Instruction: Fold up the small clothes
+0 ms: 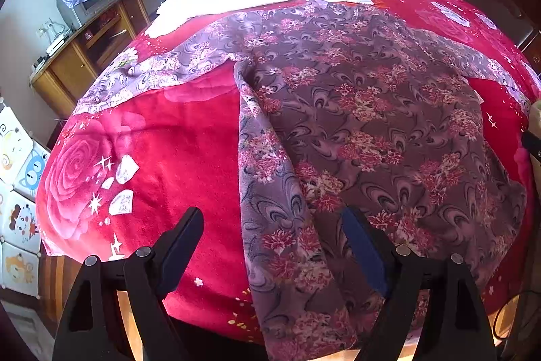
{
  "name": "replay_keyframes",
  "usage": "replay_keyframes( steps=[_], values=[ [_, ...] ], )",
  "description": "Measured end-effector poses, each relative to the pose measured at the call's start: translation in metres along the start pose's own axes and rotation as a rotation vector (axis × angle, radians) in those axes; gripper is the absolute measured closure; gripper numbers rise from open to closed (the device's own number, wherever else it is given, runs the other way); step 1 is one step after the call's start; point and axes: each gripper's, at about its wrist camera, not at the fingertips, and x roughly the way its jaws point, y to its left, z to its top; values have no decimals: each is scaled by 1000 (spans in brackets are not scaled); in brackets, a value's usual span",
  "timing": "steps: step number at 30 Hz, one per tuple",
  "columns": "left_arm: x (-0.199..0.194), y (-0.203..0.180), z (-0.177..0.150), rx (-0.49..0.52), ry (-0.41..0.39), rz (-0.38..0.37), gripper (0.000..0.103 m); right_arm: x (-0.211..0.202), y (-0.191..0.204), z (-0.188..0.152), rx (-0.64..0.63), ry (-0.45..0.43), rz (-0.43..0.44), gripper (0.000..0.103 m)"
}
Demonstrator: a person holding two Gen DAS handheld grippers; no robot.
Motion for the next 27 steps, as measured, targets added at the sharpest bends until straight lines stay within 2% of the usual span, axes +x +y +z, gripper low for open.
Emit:
replay_keyframes(
  steps=[13, 23, 27],
  values=[
    [-3, 4, 1, -15, 1, -21, 18, -5, 6, 0, -33, -15, 20, 0],
    [-1, 32, 13, -121, 23, -24, 18, -5, -5, 1, 13, -9, 17, 0],
    [-2, 32, 13, -127, 18, -26, 18, -3, -6, 1, 23, -3, 21, 0]
  ],
)
